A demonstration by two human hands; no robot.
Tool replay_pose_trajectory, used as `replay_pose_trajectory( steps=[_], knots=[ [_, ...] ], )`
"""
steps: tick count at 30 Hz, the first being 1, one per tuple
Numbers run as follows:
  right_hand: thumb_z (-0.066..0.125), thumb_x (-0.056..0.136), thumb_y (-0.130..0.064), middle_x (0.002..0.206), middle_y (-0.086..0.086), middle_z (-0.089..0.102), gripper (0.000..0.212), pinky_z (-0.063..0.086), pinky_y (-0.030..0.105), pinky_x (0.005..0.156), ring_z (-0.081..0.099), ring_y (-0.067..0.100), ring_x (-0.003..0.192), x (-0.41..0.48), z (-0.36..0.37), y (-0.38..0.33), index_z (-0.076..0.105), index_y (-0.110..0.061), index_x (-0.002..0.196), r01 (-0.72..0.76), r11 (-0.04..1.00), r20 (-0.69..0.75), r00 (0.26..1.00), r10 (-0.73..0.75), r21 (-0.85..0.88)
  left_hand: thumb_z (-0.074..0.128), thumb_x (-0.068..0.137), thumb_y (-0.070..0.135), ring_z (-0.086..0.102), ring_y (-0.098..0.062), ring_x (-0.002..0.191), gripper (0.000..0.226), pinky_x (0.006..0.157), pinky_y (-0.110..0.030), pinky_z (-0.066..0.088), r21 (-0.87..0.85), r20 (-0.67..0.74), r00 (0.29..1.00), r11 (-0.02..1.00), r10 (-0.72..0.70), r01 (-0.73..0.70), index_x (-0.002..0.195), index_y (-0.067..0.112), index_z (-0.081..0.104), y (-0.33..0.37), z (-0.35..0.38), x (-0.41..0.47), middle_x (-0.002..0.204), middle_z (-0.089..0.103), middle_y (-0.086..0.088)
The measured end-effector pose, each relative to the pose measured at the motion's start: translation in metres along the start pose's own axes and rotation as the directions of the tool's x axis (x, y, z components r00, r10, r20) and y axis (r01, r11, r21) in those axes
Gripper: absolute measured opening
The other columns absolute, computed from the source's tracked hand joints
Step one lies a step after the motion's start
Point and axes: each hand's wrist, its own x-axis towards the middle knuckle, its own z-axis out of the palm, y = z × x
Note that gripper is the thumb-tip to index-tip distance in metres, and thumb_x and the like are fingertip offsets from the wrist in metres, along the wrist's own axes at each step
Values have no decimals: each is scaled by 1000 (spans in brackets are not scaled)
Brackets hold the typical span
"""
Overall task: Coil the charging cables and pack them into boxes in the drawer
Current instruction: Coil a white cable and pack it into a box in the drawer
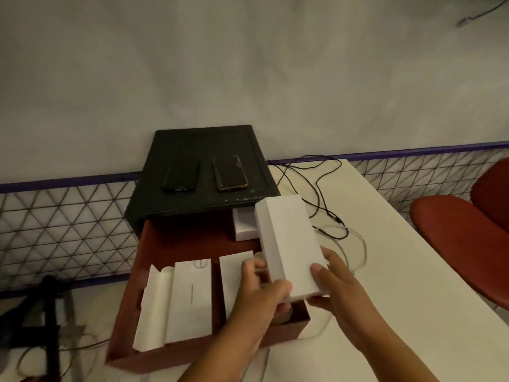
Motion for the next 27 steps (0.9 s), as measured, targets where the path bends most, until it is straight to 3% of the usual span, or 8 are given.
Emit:
replay_pose_trajectory(
  steps=[2, 7, 11, 14, 18, 21, 24, 27],
  knots=[
    [45, 96, -19, 110, 0, 62, 27, 56, 36, 78, 60, 19, 100, 13, 32, 0, 50, -32, 118, -37, 999, 58, 998, 38, -5, 62, 82, 14, 58, -22, 95, 47, 68, -27, 50, 10, -111, 993, 999, 38, -37, 115, 38, 38, 2, -29, -1, 112, 57, -3],
    [47, 94, -16, 109, 1, 56, 23, 55, 28, 74, 56, 18, 98, 39, 103, 8, 51, -26, 115, -188, 982, 164, 968, 191, -31, 56, 90, 15, 56, -21, 105, 56, 70, -24, 50, 66, -287, 958, 998, 31, -12, 138, 34, 34, 5, -95, -6, 122, 54, -2],
    [46, 95, -17, 99, 3, 59, 20, 54, 37, 83, 59, 19, 90, 53, 147, 24, 54, -18, 113, -246, 959, 221, 936, 273, -142, 57, 90, 16, 57, -17, 99, 53, 82, -31, 52, 168, -353, 936, 984, -1, 64, 139, 27, 40, 1, -135, -5, 112, 51, 4],
    [46, 94, -16, 96, 5, 60, 19, 52, 40, 86, 60, 22, 89, 63, 168, 30, 55, -21, 110, -229, 940, 202, 938, 283, -254, 58, 89, 16, 56, -22, 109, 56, 95, -39, 49, 303, -369, 929, 948, 18, 101, 141, 25, 39, -3, -157, 0, 132, 51, -4],
    [46, 96, -32, 124, -1, 47, 38, 52, 26, 82, 52, 19, 107, 74, 179, 37, 37, -34, 133, -97, 947, 256, 950, 180, -306, 53, 92, 15, 52, -18, 116, 53, 92, -31, 47, 480, -337, 935, 875, 109, 71, 142, 22, 37, 3, -176, 8, 139, 48, -4],
    [50, 94, -20, 120, 1, 47, 28, 52, 23, 80, 53, 19, 102, 90, 186, 38, 51, -28, 120, -51, 928, 249, 957, 151, -369, 50, 94, 16, 51, -16, 115, 51, 80, -20, 40, 626, -307, 932, 778, 191, 47, 142, 22, 36, 6, -184, 14, 140, 46, -2],
    [58, 87, -10, 117, 7, 49, 24, 54, 26, 82, 53, 24, 102, 109, 198, 37, 58, -24, 107, -198, 933, 222, 937, 270, -299, 52, 93, 17, 54, -12, 106, 46, 73, -11, 42, 708, -291, 912, 706, 291, 1, 138, 21, 43, 8, -191, 17, 132, 51, -2],
    [61, 87, -15, 113, 1, 49, 24, 54, 22, 78, 55, 21, 99, 124, 208, 40, 54, -27, 107, -166, 931, 253, 933, 255, -324, 53, 92, 13, 47, -9, 115, 39, 90, -10, 35, 807, -273, 831, 586, 485, -76, 131, 17, 51, 3, -202, 19, 135, 47, 1]
  ],
)
